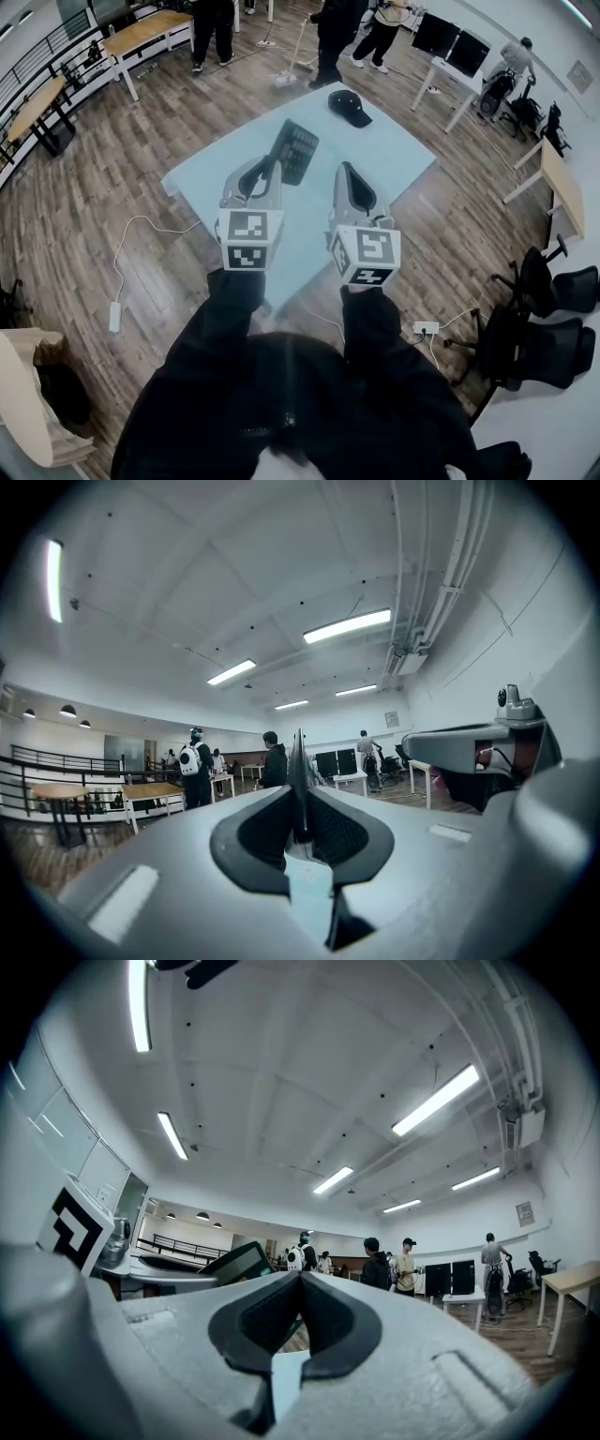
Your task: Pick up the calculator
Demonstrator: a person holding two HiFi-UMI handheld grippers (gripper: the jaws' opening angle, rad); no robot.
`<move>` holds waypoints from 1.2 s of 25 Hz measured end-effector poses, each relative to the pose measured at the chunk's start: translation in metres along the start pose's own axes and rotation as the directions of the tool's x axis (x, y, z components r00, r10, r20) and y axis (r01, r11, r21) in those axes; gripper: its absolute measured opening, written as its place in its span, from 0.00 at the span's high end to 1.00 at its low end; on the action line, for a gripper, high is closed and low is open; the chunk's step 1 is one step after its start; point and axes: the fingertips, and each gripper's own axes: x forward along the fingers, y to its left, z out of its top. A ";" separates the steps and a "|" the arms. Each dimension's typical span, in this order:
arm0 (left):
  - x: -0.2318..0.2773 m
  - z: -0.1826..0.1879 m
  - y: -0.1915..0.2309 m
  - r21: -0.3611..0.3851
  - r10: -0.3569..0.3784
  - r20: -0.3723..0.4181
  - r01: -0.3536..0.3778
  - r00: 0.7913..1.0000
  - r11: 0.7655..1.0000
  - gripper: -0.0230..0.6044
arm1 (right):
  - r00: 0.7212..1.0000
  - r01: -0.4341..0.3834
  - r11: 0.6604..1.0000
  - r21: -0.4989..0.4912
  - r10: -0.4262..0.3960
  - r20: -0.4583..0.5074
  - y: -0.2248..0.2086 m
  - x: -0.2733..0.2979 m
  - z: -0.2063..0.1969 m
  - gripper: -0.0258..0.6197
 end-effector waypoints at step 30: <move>-0.002 0.006 -0.004 0.017 -0.007 0.017 0.007 1.000 1.000 0.89 | 1.000 -0.018 1.000 -0.008 0.018 0.022 0.006 -0.001 0.005 0.96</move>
